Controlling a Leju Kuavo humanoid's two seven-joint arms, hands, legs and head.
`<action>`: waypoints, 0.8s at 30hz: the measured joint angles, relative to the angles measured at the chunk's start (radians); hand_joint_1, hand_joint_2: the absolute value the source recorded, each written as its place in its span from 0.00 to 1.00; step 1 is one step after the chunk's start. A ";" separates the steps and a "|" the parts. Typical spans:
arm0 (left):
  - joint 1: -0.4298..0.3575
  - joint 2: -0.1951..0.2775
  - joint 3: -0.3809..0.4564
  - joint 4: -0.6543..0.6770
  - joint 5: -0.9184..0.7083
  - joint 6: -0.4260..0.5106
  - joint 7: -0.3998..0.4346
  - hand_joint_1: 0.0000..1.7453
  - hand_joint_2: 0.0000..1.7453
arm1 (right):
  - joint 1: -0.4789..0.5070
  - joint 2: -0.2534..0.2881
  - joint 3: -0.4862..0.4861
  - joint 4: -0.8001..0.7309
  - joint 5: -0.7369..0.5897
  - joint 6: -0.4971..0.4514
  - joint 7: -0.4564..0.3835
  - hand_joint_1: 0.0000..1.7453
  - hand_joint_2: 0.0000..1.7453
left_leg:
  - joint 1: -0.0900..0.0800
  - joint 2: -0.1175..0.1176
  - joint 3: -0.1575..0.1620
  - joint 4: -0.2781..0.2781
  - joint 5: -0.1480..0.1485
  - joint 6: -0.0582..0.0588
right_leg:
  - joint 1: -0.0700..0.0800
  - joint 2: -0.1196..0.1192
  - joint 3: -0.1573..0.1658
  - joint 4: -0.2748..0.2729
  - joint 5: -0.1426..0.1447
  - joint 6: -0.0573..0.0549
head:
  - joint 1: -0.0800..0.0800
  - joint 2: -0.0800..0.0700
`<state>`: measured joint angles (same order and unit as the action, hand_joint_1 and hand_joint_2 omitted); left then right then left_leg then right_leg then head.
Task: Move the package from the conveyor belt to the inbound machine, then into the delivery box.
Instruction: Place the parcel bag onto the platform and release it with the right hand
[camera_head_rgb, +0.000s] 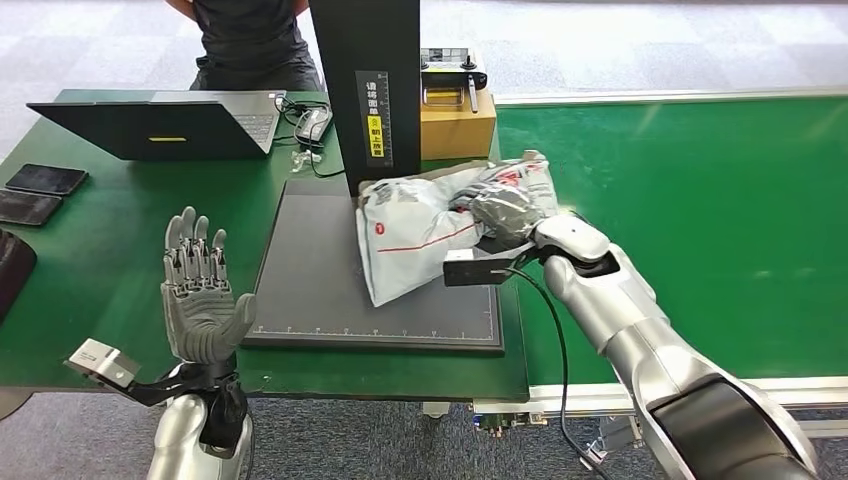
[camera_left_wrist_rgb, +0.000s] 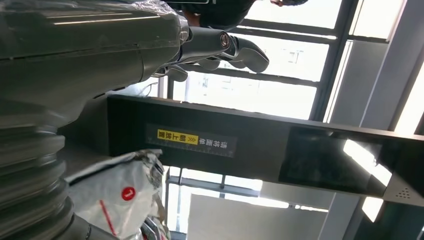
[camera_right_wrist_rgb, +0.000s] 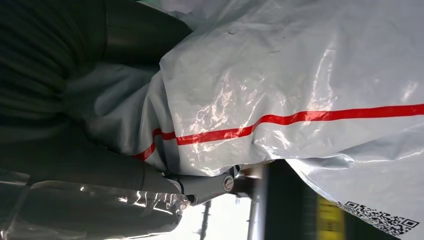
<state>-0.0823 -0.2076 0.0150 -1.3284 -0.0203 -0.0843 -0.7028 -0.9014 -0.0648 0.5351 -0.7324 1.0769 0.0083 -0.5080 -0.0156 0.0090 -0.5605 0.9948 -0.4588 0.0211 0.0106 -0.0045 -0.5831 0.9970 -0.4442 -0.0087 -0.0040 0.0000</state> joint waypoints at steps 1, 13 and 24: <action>-0.003 0.000 0.000 0.001 -0.001 -0.001 0.000 0.00 1.00 | -0.010 0.009 0.025 0.008 -0.009 0.009 -0.013 1.00 1.00 | 0.000 0.000 0.000 0.000 0.000 0.000 | 0.000 0.000 0.000 0.000 0.000 0.000 | 0.000 0.000; -0.025 -0.001 -0.024 0.022 -0.013 -0.018 0.015 0.00 1.00 | 0.040 0.054 0.257 -0.079 -0.343 0.054 -0.114 1.00 1.00 | 0.000 -0.001 -0.001 0.000 0.000 -0.001 | 0.000 0.000 -0.001 0.000 0.000 0.000 | 0.000 0.000; -0.022 -0.001 -0.046 0.023 -0.020 -0.011 0.032 0.00 1.00 | 0.121 0.108 0.356 -0.065 -0.324 -0.042 -0.016 0.58 1.00 | 0.000 0.000 -0.001 0.000 0.000 -0.001 | 0.000 0.000 -0.001 0.000 0.000 0.000 | 0.000 0.000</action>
<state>-0.1040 -0.2090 -0.0312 -1.3058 -0.0406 -0.0954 -0.6711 -0.7805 0.0433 0.8909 -0.7977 0.7526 -0.0336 -0.5237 -0.0155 0.0085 -0.5615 0.9946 -0.4587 0.0202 0.0106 -0.0046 -0.5840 0.9971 -0.4445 -0.0087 -0.0040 0.0000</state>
